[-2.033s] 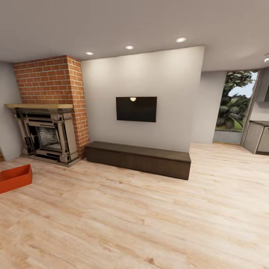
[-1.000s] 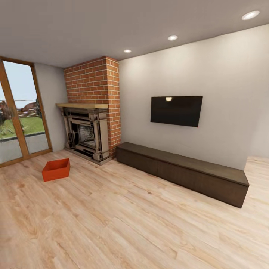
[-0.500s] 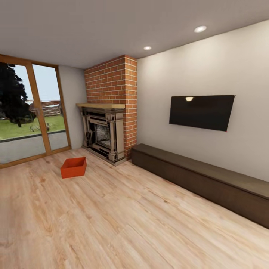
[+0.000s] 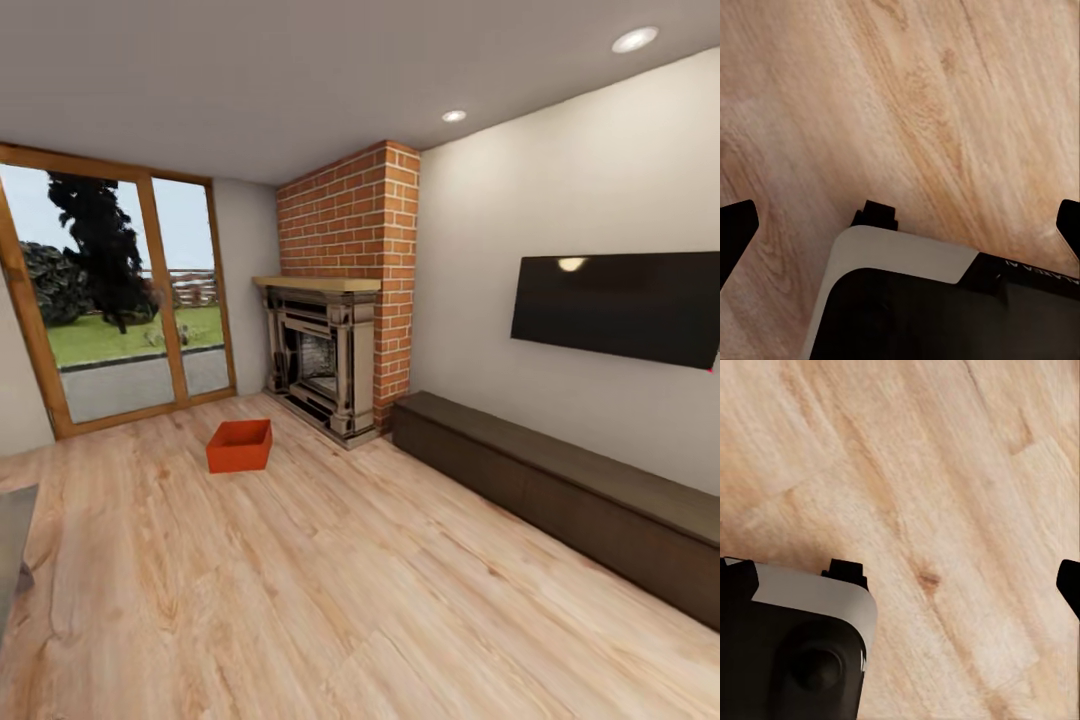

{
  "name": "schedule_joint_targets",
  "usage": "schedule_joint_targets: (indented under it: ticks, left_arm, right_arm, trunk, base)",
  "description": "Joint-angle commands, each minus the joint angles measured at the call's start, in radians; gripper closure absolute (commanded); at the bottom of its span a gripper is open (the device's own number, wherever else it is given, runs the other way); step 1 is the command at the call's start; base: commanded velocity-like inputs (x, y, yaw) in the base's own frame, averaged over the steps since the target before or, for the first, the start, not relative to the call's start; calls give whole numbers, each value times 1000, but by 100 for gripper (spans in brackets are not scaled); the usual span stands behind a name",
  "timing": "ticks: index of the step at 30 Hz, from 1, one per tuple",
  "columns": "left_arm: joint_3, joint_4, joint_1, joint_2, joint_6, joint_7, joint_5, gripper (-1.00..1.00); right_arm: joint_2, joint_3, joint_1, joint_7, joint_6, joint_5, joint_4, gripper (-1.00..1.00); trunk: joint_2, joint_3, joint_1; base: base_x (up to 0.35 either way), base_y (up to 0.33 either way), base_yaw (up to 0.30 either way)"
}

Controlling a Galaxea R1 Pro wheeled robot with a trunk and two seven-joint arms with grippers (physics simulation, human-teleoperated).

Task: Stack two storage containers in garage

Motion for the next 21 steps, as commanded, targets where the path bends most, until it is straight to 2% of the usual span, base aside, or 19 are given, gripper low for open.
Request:
schedule_joint_targets:
  ticks: [1,21]
  left_arm:
    - [-8,0,-1,0,0,2,8,-100]
    - [-8,0,0,0,1,2,7,-100]
  right_arm:
    - [0,5,-1,-3,-5,0,3,-100]
    - [0,5,-1,-3,-5,-1,3,-100]
  trunk:
    - [-1,-1,1]
    - [-1,-1,1]
  base:
    - [323,0,282]
    - [323,0,282]
